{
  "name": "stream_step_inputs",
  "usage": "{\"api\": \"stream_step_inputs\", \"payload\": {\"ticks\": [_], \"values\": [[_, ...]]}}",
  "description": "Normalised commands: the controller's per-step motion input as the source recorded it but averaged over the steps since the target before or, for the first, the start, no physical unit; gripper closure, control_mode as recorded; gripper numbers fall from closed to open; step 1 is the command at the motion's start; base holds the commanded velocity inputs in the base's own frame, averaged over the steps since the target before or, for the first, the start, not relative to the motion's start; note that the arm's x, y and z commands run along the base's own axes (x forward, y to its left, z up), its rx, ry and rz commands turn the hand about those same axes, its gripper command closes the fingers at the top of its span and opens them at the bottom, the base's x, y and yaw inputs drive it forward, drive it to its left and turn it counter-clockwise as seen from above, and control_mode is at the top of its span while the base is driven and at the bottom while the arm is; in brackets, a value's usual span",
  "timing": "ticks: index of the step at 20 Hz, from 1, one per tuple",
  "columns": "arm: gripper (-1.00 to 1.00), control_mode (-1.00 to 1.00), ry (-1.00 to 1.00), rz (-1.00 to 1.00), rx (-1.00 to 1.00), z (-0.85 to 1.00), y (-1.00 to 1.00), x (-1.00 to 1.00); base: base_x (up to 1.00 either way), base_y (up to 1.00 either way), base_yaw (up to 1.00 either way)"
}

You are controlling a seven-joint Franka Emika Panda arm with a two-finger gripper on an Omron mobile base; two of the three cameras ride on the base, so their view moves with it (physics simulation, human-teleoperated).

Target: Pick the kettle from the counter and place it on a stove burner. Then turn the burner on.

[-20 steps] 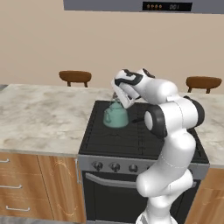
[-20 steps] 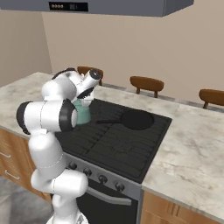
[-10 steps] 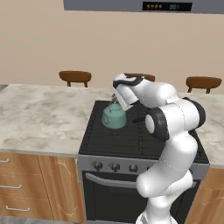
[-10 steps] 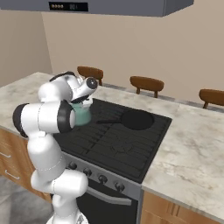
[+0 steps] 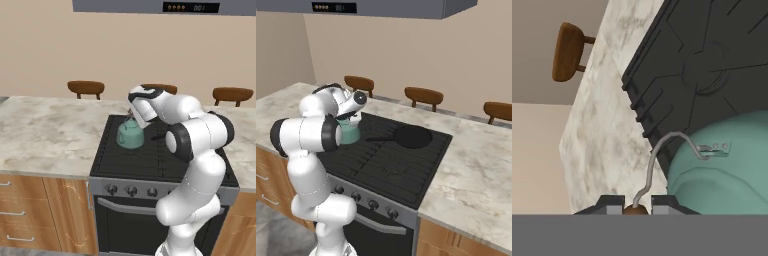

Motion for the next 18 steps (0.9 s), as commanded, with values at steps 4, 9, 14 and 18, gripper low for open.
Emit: {"api": "stream_step_inputs", "payload": {"ticks": [4, 9, 14, 18], "values": [[1.00, -1.00, 0.00, 0.00, 0.00, -0.16, 0.03, 0.00, 0.00, 0.00, 0.00], [1.00, -1.00, 0.00, 0.00, 0.00, -0.08, 0.00, -0.20, 0.00, 0.00, 0.00], [1.00, -1.00, 0.00, 0.00, 0.00, 0.00, 0.00, -0.05, 0.00, 0.00, 0.00], [1.00, -1.00, 0.00, 0.00, 0.00, 0.00, 0.00, -0.21, 0.00, 0.00, 0.00]]}}
